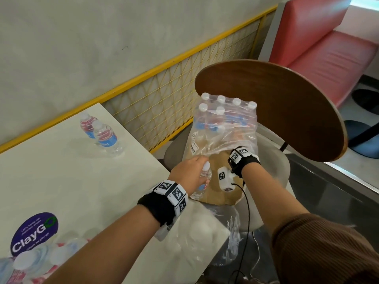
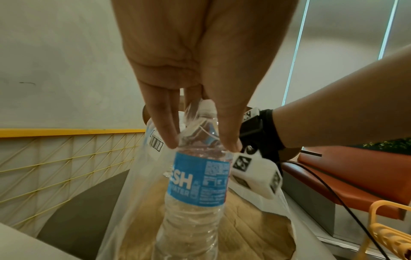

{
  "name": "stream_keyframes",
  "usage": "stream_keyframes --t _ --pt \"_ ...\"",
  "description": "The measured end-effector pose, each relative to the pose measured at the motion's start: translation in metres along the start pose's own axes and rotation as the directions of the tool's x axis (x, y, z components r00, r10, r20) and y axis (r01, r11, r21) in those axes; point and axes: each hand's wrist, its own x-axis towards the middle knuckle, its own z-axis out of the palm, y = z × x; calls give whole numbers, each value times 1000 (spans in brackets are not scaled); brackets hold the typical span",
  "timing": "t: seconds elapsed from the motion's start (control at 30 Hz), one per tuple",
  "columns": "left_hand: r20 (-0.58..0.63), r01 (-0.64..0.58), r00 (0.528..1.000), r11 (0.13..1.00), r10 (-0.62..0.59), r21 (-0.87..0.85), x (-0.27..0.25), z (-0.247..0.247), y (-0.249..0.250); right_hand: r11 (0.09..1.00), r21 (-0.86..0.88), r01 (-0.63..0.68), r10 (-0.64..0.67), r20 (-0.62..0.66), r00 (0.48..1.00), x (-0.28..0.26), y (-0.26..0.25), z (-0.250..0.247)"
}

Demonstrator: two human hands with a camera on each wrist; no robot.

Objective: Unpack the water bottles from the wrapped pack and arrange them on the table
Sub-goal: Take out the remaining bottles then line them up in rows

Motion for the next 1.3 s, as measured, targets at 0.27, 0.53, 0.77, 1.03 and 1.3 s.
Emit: stream_keyframes --t 0.27,0.53,0.77,1.03,1.3 --pt "-58 33 998 998 -37 -55 -25 -14 -11 899 431 81 0 -183 983 -33 0 32" --pt "-13 72 997 997 -72 -2 -71 -42 -47 466 823 325 -389 -139 911 -150 -22 5" --pt "7 113 993 993 -114 37 -124 -79 -62 476 799 368 -757 160 633 -234 -94 30" --pt "140 160 973 975 -182 156 -190 -83 -91 511 565 648 -854 420 308 -300 -201 94" --pt "200 94 968 955 -154 280 -216 -69 -94 496 589 638 -861 426 277 -338 -267 110"
